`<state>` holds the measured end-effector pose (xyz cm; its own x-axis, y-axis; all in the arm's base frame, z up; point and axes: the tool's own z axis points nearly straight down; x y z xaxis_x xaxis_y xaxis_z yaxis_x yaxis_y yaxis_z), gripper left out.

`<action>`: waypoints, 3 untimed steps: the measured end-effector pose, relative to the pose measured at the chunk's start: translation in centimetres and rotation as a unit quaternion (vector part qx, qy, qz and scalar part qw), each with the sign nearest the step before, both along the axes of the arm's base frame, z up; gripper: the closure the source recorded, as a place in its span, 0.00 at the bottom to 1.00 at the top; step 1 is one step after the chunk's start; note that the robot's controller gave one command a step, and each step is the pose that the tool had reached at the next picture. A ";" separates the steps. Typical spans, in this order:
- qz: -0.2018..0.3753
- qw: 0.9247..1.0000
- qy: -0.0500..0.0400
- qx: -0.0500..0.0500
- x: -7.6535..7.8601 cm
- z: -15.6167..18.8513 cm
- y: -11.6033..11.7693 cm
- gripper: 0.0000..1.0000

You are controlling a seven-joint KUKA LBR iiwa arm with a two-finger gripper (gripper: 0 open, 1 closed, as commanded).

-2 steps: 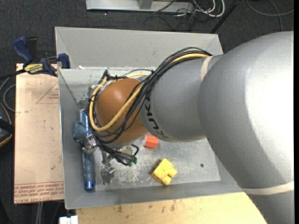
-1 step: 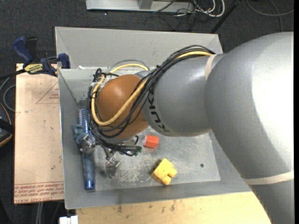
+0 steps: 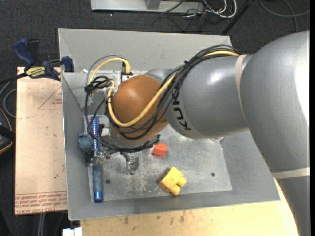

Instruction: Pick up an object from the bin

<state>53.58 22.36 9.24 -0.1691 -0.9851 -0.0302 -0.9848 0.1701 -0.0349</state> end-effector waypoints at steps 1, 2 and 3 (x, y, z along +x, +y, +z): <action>-0.007 1.000 -0.004 0.000 -1.4 0.4 1.1 0.00; 0.139 0.990 -0.002 -0.006 -0.3 0.3 2.2 0.00; 0.340 0.940 0.009 -0.017 -3.3 -1.8 2.8 0.00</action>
Offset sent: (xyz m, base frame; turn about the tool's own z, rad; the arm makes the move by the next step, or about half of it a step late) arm -0.0287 0.0079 -0.0086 0.0044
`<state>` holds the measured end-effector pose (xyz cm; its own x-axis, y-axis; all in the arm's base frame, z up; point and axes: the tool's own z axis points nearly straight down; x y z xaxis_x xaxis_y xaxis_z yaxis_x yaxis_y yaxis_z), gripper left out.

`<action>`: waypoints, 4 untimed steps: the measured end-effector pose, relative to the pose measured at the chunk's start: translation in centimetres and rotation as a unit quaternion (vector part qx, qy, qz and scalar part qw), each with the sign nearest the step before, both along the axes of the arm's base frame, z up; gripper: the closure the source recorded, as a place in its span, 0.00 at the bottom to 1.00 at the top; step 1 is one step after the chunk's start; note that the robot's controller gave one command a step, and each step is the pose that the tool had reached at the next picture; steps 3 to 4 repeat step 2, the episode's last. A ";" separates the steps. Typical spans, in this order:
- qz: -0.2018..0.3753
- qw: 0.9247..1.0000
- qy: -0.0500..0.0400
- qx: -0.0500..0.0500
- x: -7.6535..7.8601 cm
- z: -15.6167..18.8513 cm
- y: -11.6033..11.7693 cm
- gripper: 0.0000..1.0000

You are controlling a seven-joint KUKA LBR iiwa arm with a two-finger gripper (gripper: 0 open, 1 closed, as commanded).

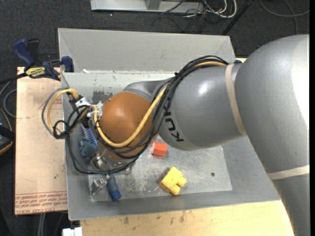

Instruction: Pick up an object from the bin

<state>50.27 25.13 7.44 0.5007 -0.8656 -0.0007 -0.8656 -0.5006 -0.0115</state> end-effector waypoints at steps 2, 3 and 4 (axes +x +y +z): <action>-0.004 1.000 0.002 -0.001 -0.5 15.7 -1.8 1.00; -0.004 1.000 0.002 -0.001 -0.5 15.7 -1.8 1.00; -0.004 1.000 0.002 -0.001 -0.5 15.7 -1.8 1.00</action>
Offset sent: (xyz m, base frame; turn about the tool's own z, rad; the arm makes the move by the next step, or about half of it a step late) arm 0.0000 0.0000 0.0000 0.0000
